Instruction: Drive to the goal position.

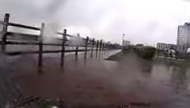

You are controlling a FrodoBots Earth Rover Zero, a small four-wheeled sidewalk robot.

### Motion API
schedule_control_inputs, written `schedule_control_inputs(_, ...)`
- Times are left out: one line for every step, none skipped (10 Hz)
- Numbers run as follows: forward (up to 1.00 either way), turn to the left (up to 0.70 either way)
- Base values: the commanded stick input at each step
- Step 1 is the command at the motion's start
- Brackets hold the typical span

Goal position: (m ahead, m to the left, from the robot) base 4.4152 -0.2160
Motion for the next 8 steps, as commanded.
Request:
schedule_control_inputs(0.7, 0.0)
schedule_control_inputs(0.7, 0.0)
schedule_control_inputs(0.7, 0.0)
schedule_control_inputs(0.7, 0.0)
schedule_control_inputs(0.7, 0.0)
schedule_control_inputs(0.7, 0.0)
schedule_control_inputs(0.7, 0.0)
schedule_control_inputs(0.7, 0.0)
